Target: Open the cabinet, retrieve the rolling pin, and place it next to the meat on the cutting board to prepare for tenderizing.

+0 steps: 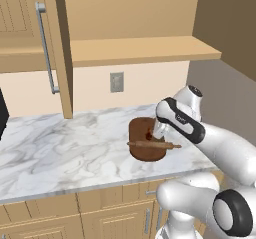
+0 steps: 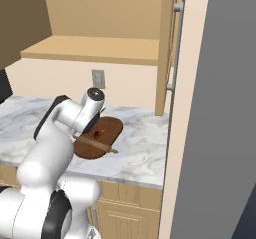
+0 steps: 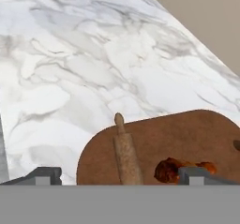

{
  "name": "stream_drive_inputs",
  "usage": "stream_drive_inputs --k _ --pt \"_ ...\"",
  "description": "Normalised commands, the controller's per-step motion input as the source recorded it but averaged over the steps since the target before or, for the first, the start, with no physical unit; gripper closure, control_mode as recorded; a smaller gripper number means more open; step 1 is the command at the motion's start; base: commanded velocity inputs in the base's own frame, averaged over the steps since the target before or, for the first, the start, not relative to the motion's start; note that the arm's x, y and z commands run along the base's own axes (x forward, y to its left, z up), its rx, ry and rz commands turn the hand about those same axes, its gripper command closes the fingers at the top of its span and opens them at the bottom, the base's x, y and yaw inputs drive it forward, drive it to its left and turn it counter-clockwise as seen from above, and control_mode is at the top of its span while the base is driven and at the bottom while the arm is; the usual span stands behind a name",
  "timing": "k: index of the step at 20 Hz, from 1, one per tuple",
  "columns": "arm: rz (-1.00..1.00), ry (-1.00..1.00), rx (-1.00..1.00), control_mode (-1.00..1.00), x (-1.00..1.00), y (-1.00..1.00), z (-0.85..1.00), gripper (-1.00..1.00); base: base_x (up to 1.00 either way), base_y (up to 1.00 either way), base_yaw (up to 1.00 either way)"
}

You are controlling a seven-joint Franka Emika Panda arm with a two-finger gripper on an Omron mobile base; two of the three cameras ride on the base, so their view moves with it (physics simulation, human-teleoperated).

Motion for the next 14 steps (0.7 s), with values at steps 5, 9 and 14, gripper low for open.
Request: stream_drive_inputs --k 5,9,14 --pt "0.00 0.00 0.00 -1.00 -0.35 0.34 0.31 -1.00 0.00 0.00 0.00" --pt "0.00 0.00 -0.01 -1.00 -0.44 0.42 0.18 -1.00 0.00 0.00 0.00" --pt "-0.02 0.00 -0.01 -1.00 -0.57 0.42 0.08 -1.00 0.00 0.00 0.00"
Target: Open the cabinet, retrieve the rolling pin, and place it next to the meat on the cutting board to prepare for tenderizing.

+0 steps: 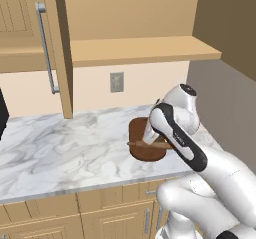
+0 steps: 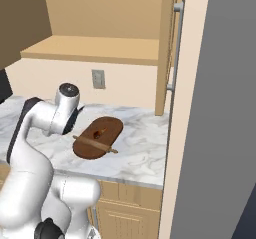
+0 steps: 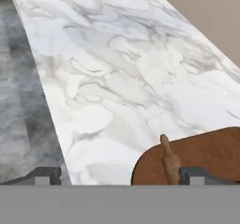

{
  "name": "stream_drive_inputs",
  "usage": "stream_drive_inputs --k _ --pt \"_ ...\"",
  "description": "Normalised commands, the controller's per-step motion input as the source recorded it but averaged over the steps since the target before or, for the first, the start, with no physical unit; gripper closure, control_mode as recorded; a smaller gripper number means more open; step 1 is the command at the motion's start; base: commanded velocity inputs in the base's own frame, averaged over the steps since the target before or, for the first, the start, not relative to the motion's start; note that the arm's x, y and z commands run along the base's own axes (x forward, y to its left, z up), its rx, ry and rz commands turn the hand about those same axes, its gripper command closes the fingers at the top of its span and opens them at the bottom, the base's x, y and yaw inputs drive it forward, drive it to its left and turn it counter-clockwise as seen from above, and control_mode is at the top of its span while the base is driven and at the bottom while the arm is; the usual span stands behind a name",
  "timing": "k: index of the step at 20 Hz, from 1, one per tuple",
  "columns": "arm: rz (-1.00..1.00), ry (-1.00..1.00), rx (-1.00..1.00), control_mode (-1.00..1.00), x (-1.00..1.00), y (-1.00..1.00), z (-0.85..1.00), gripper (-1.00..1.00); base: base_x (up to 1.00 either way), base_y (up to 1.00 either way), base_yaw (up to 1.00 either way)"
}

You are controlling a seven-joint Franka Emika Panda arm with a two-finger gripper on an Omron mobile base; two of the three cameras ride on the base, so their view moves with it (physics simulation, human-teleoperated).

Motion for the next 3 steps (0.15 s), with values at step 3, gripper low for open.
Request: stream_drive_inputs --k 3 --pt "-0.02 -0.01 0.00 -1.00 -0.64 0.41 0.06 -1.00 0.00 0.00 0.00"
